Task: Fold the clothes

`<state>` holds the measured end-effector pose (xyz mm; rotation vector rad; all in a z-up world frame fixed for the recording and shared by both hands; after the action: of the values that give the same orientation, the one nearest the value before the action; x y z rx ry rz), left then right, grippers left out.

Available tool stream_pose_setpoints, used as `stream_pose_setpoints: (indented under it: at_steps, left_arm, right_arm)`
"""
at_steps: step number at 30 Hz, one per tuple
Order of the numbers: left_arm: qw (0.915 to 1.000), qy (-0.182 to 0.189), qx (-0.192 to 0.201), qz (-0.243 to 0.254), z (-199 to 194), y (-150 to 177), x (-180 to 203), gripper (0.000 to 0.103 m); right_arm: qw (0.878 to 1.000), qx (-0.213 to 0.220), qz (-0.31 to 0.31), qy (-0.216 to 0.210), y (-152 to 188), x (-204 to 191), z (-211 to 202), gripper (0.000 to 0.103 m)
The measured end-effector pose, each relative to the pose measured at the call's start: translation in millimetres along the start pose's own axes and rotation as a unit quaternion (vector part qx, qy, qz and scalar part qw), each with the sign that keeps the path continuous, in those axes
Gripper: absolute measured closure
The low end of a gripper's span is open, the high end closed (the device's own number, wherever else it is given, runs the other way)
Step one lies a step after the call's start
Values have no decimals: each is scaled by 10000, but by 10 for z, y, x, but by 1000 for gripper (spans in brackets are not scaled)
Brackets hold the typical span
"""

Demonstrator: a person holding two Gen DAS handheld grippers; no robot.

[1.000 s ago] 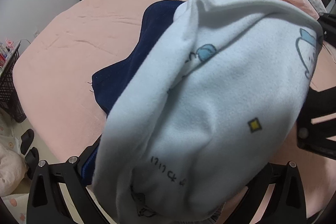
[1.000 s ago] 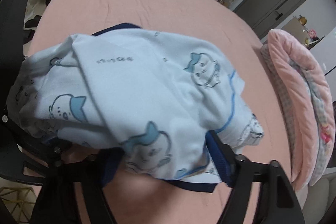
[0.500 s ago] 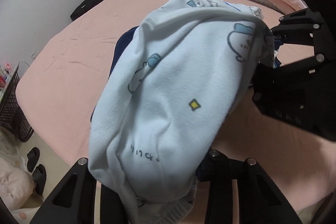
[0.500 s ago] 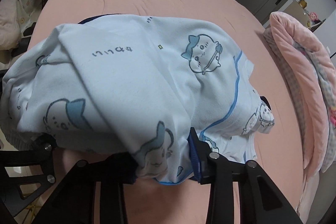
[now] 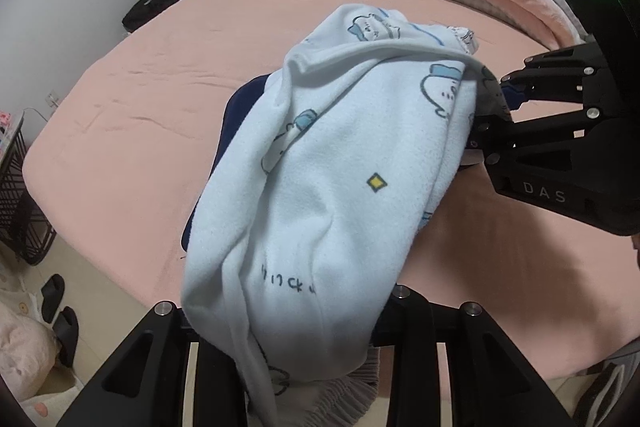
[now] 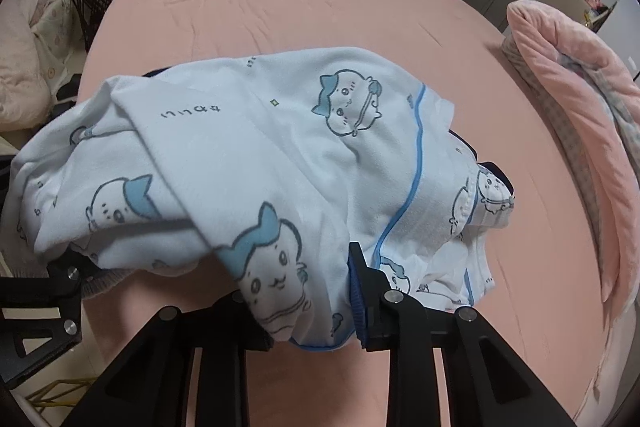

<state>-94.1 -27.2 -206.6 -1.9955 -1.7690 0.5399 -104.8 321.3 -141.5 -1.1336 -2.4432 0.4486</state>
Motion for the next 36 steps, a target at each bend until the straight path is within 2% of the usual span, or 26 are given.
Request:
stream_pose_setpoints:
  at_steps: [7, 10, 13, 17, 21, 26, 31, 34, 36]
  left_arm:
    - [9980, 497, -121, -383, -88, -61, -88, 69]
    - [9988, 424, 20, -256, -56, -158, -159, 69]
    - [9976, 633, 249, -104, 82, -397, -397, 69]
    - [9949, 901, 440, 89, -48, -299, -305, 74]
    - [9936, 998, 471, 247, -170, -248, -290, 74]
    - [9951, 897, 270, 316, -88, -298, -234, 74]
    - [9958, 848, -259, -226, 121, -441, -366, 63]
    - [9945, 906, -230, -483, 96, -499, -475, 62]
    - [9948, 895, -157, -467, 50, -540, -495, 59]
  right_arm:
    - [9998, 67, 139, -112, 89, 6, -156, 81]
    - [9996, 71, 227, -173, 91, 43, -152, 82]
    - [9987, 66, 408, -282, 90, 76, -155, 82]
    - [9949, 64, 815, -591, 114, 181, -159, 82]
    - [9887, 143, 1195, -898, 173, 318, -184, 82]
    - [9868, 208, 1259, -993, 246, 410, -231, 82]
    - [9848, 328, 1281, -1124, 245, 422, -274, 82]
    - [9859, 369, 1211, -1097, 185, 427, -281, 82]
    - [9862, 390, 1194, -1075, 203, 362, -348, 82]
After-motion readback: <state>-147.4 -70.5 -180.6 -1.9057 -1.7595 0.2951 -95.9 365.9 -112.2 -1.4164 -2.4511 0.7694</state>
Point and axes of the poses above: each gripper's, at about its wrist camera, not at the fingertips, and z roughly the way its jaws point, x to its right, y to its underside, the point moved 5 cm from there along z, roughly the way its jaws point, and after that the axes turned 2 degrees about x, right-handed, at the moved point
